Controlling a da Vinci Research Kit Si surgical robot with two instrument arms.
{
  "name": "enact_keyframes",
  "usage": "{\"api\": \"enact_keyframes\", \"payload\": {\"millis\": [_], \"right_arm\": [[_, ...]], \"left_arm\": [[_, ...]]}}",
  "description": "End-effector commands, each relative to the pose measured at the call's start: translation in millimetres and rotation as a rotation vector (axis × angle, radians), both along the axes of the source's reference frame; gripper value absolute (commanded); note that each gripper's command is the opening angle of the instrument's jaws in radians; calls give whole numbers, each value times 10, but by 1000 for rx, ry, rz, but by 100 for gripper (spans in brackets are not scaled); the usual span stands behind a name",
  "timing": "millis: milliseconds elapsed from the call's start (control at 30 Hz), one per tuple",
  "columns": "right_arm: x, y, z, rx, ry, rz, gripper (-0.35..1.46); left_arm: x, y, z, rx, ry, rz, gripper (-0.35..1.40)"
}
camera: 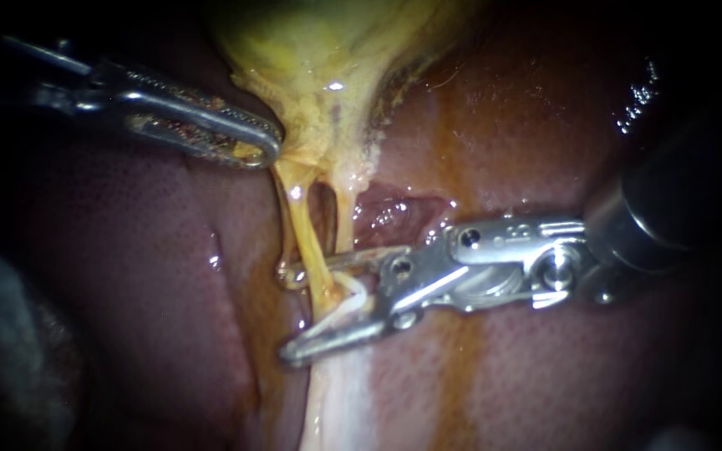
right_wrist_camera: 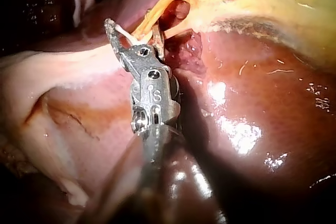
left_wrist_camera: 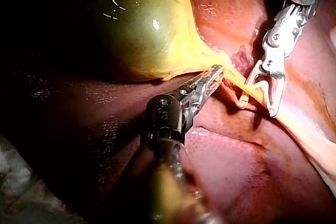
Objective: Clipping first clip left tube
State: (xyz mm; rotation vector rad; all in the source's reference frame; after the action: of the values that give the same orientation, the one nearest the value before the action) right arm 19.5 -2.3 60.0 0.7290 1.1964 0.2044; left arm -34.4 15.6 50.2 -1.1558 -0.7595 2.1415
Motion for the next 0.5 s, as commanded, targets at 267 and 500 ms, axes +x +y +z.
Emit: {"api": "enact_keyframes", "payload": {"millis": [267, 500], "right_arm": [[16, -2, -6, 8, 21, 12, 48], [21, -10, -33, 26, 60, -9, 47]], "left_arm": [[-1, 0, 0, 0, 0, 0, -35], [0, 0, 0, 0, 0, 0, -35]]}}
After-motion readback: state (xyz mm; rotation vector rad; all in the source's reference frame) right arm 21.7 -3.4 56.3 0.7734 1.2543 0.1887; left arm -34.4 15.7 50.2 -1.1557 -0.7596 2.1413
